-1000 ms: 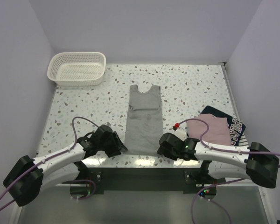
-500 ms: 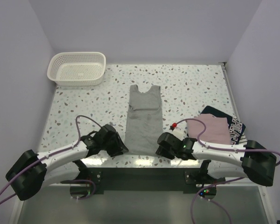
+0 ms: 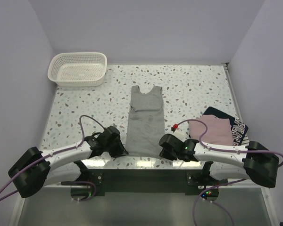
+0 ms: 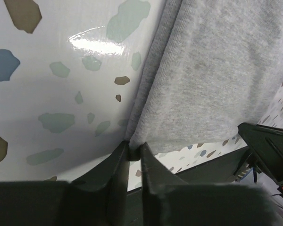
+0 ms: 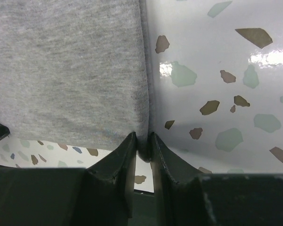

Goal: Fold and stack the tank tops
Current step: Fold the tank top, then neatly place the folded tank top to the corner

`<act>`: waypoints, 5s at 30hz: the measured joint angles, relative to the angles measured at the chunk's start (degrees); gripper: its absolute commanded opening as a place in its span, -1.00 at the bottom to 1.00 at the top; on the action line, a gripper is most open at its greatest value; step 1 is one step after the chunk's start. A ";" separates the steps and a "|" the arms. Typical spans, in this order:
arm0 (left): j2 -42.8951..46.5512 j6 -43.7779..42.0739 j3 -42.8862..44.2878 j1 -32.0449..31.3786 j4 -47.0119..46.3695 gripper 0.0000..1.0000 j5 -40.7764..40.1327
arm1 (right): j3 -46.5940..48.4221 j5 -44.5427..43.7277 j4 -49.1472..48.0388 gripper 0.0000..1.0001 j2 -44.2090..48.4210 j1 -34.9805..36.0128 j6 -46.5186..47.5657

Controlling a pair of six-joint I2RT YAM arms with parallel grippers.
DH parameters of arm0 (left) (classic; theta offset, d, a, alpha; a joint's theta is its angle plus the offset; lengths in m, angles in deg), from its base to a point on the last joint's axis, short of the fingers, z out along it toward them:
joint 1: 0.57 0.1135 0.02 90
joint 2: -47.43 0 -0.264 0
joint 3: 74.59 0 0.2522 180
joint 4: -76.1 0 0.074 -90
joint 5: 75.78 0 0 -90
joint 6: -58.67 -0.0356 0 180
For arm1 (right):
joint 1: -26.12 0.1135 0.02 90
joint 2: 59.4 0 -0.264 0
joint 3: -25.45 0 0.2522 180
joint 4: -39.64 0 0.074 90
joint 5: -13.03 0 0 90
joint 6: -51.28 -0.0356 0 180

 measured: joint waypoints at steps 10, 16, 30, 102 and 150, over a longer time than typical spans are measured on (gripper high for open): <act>2.05 -2.91 -0.07 -1.25 1.92 -1.00 -2.08 | 1.38 -0.09 1.73 -0.96 -0.52 2.51 5.18; 10.36 -2.82 -1.11 -7.37 9.51 -1.00 -3.50 | 4.83 -2.34 8.09 -1.00 -0.52 14.84 4.76; 14.23 -2.10 17.18 -14.32 23.93 -1.00 -14.05 | 19.28 -14.14 27.21 -0.95 5.29 19.63 2.01; -42.16 -28.37 40.24 -0.13 -7.85 -0.53 -14.56 | 61.55 -4.28 7.26 0.18 -53.77 -34.77 42.86; 6.03 -31.85 26.45 -0.46 12.04 0.04 -6.32 | 8.59 -2.32 -12.94 0.25 -13.94 -25.09 1.01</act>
